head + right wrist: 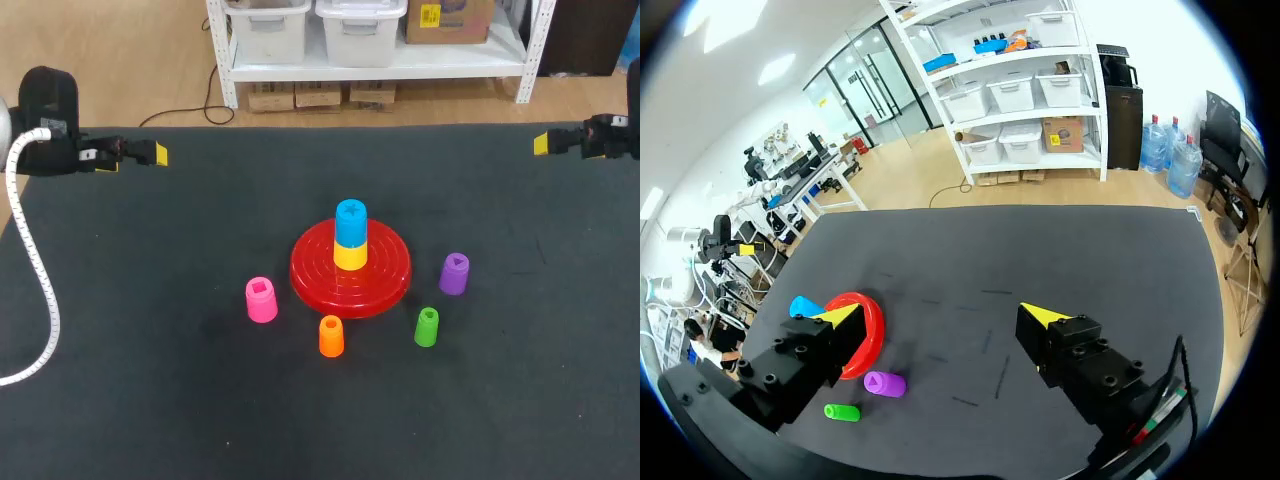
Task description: Pick up and stack the cylinders on the red base in this order: pink,purple,orange,green
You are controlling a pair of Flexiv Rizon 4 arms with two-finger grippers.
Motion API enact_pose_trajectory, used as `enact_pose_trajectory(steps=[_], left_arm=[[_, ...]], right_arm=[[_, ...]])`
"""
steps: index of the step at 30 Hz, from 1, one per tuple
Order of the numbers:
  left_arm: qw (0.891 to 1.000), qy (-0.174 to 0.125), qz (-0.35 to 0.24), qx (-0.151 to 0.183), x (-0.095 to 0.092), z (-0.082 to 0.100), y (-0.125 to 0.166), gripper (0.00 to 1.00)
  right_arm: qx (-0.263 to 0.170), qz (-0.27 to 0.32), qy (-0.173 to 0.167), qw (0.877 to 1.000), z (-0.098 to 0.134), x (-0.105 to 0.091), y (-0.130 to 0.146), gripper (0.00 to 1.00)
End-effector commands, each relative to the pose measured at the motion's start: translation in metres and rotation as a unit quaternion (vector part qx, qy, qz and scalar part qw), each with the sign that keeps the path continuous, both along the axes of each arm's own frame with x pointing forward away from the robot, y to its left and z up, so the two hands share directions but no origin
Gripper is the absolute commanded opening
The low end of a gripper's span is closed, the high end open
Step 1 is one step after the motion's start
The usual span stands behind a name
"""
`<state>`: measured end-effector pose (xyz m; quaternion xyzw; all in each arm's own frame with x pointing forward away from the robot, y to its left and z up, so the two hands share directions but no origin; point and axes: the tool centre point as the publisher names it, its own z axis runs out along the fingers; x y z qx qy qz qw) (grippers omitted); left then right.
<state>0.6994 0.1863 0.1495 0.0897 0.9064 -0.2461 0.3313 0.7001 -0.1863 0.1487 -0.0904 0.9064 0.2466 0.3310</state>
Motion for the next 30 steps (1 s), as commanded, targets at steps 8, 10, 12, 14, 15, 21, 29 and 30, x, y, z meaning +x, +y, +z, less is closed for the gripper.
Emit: enact_pose_trajectory(steps=[8,10,12,14,15,21,29,30], left_arm=[[1.000,0.002,0.002,0.003,0.000,0.001,-0.001,1.00],[1.000,0.002,0.002,0.003,0.000,0.001,-0.001,1.00],[1.000,0.002,0.002,0.003,0.000,0.001,-0.001,1.00],[1.000,0.002,0.002,0.003,0.000,0.001,-0.001,1.00],[1.000,0.002,0.002,0.003,0.000,0.001,-0.001,1.00],[0.999,-0.032,-0.030,0.008,0.001,0.005,0.000,1.00],[0.943,-0.096,-0.318,0.020,-0.010,0.020,0.004,1.00],[0.940,-0.104,-0.323,0.032,-0.010,0.021,0.004,1.00]], right_arm=[[-0.002,-0.002,0.001,1.000,0.001,0.000,0.001,1.00],[-0.002,-0.002,0.001,1.000,0.001,0.000,0.001,1.00],[-0.002,-0.002,0.001,1.000,0.001,0.000,0.001,1.00],[-0.002,-0.002,0.001,1.000,0.001,0.000,0.001,1.00],[-0.002,-0.002,0.001,1.000,0.001,0.000,0.001,1.00],[-0.002,-0.002,0.001,1.000,0.001,0.000,0.001,1.00],[-0.002,-0.002,0.001,1.000,0.001,0.000,0.001,1.00],[-0.002,-0.002,0.001,1.000,0.001,0.000,0.001,1.00]])
